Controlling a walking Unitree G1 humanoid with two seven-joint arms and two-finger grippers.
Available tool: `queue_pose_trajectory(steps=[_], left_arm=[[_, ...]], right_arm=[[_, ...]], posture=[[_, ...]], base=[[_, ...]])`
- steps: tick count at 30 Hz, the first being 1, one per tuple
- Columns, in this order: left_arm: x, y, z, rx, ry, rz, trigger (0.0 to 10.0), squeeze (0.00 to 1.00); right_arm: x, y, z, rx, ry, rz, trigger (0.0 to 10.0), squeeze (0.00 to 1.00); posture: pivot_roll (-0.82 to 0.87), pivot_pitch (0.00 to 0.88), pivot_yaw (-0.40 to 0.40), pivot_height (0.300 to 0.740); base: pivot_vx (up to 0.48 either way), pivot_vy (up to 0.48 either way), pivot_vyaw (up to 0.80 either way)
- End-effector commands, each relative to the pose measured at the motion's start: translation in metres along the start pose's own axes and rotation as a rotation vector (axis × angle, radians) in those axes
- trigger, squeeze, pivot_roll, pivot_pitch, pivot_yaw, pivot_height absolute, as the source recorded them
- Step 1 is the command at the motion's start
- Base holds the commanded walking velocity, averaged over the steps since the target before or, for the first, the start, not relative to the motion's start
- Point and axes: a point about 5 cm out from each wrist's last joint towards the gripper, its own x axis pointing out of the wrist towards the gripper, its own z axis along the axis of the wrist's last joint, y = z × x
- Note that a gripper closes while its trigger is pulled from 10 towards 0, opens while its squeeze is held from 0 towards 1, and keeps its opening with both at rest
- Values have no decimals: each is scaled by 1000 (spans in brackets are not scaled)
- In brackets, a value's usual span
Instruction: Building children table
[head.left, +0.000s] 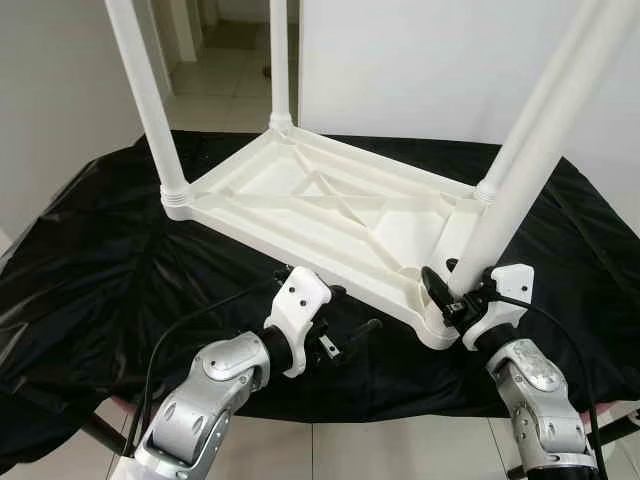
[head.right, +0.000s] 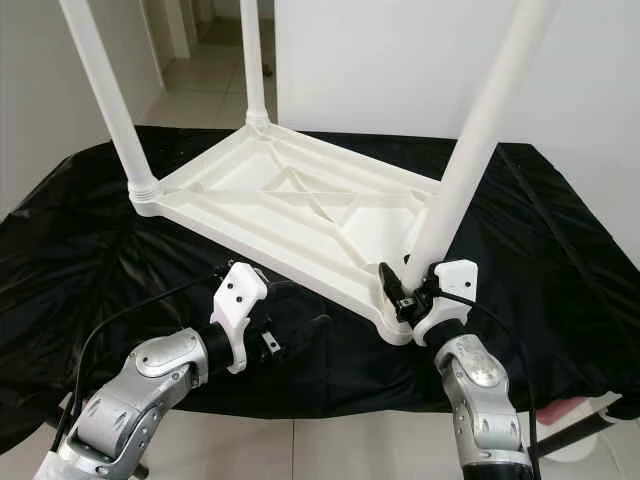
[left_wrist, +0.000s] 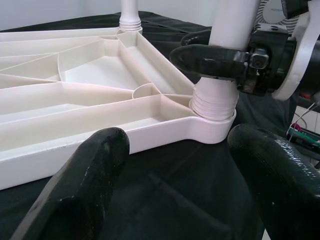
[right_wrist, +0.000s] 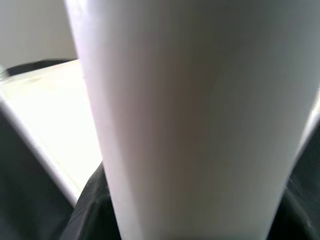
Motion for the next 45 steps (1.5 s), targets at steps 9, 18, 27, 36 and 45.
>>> queue_pose_trajectory(steps=[9,18,27,36,45], left_arm=[[9,3,0,6,-15,127,10000,0],[9,4,-7,32,2,132,10000,0],[9,6,-5,29,-4,158,10000,0],[7,8,-5,25,-10,150,10000,0],[5,9,-6,21,-6,149,10000,0]], right_arm=[[-6,18,-31,44,160,-367,0,0],[0,36,-38,48,190,-419,0,0],[7,40,-23,81,97,-381,10000,216],[16,35,-15,107,45,-233,10000,1000],[24,23,-3,65,-4,-16,10000,0]], posture=[[-9,63,-27,740],[1,63,-36,740],[-7,44,-20,740],[0,27,-22,740],[17,2,-35,740]], base=[[0,0,0],[0,0,0],[0,0,0],[0,0,0],[0,0,0]])
